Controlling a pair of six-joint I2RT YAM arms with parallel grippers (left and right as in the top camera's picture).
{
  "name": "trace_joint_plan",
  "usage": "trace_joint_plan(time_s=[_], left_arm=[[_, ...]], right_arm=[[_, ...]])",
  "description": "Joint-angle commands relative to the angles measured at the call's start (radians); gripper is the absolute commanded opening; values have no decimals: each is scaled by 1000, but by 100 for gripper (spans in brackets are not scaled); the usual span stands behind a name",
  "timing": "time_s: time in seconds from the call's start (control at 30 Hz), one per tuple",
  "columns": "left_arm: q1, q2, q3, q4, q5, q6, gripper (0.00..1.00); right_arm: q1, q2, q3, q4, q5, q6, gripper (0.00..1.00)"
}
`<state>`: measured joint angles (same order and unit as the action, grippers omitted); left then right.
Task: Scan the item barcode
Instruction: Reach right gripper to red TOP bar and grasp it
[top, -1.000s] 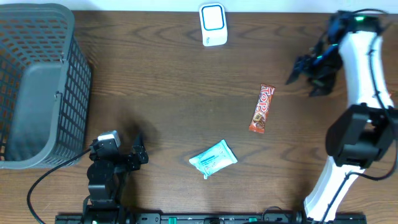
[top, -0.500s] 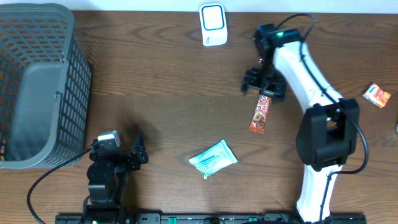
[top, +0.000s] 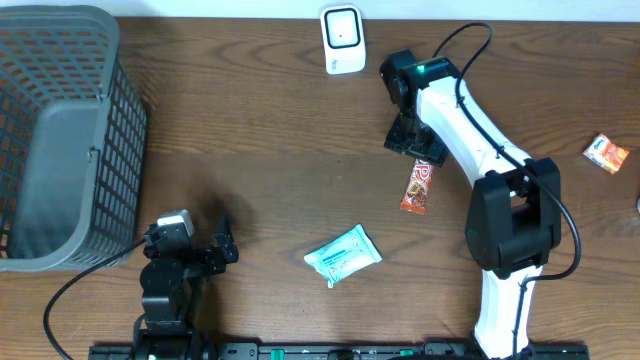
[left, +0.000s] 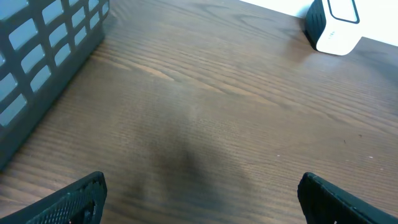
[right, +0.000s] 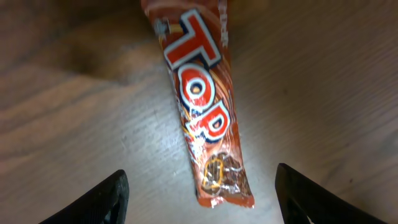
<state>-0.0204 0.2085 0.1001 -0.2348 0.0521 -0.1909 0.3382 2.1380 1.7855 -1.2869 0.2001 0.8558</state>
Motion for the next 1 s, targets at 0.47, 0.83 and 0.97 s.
trace_joint_plan(time_s=[0.47,0.83,0.97], left_arm=[[4,0,-25,-7,-12,-10,98],[4,0,-25,-7,-12,-10,98],[4,0,-25,-7,-12,-9,98]], right_arm=[[2,163,-5,39,39,30,59],[1,170,-79,62,125,30,58],[0,170,-150,117,123,30,46]])
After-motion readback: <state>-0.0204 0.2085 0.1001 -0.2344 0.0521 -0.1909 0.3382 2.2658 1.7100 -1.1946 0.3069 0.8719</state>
